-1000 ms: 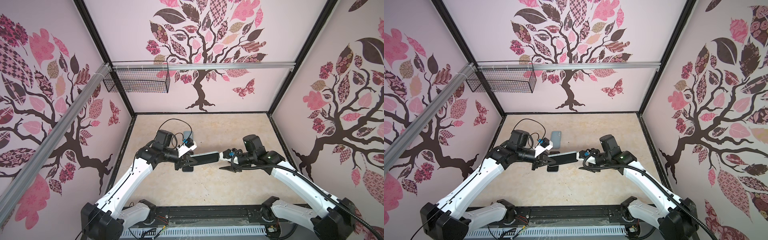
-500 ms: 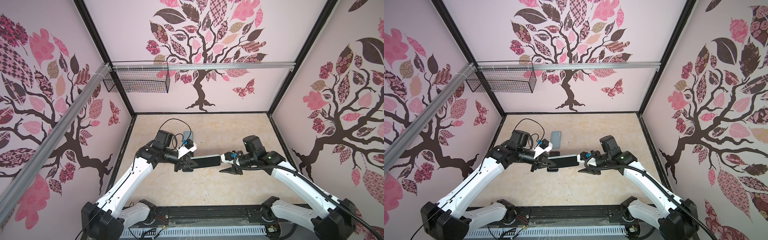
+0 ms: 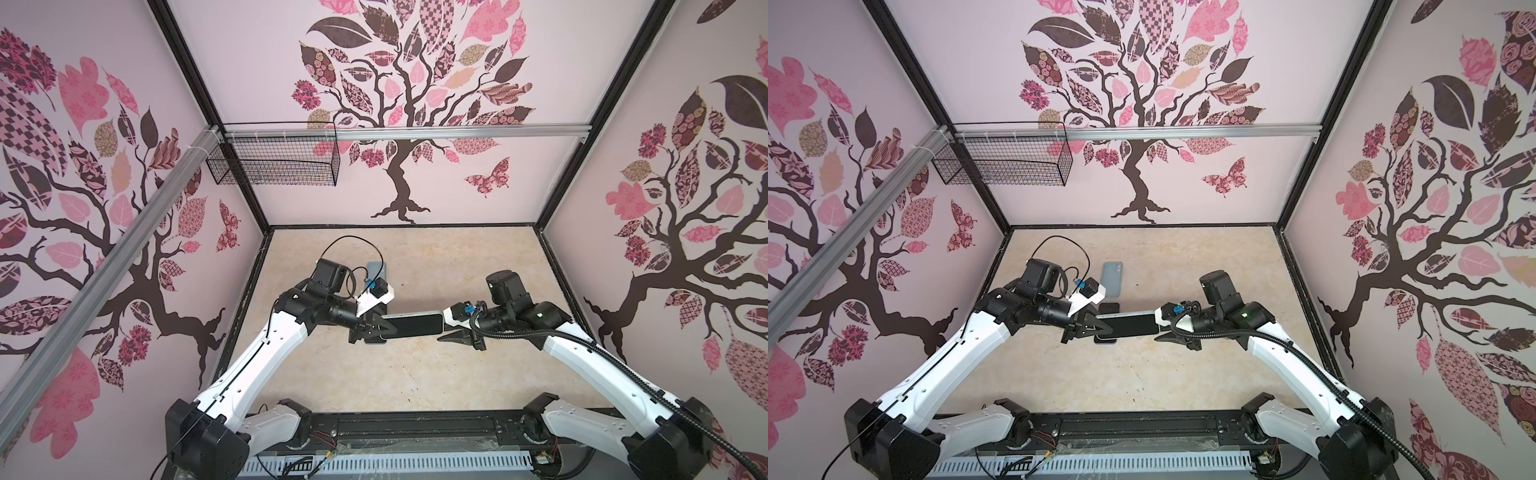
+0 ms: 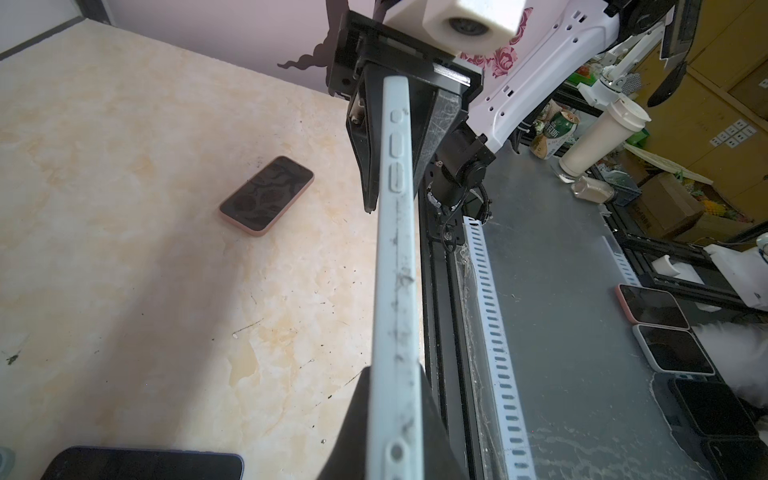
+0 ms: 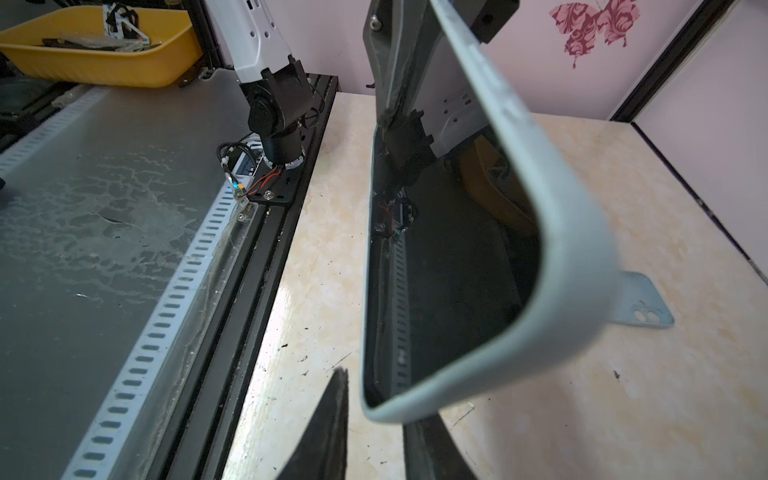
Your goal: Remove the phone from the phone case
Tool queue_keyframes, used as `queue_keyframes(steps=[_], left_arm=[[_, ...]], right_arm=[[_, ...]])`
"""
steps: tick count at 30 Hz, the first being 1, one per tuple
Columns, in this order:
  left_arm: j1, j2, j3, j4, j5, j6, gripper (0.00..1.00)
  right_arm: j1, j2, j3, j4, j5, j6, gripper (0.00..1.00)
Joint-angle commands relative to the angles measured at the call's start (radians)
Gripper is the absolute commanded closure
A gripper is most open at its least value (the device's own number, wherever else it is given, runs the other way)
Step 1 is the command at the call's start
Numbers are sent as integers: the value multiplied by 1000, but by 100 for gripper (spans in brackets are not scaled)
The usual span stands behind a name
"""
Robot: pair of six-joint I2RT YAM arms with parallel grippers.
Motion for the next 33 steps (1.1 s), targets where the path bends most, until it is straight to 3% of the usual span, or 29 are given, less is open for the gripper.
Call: queue_keyframes(steps=[1,15,26,33], left_arm=[[4,-1,45,11,49,20,100],[-3,18,53,-6,41,31,100],[-8,17,55,-14,35,36,100],[-18,27,60,-31,21,44,100]], right_arm=[[6,-4,53,-22,-51,-8,78],[18,21,74,-56,-47,-20,80],[26,34,83,-74,-32,-26,90],[31,29,84,-70,-38,-19,76]])
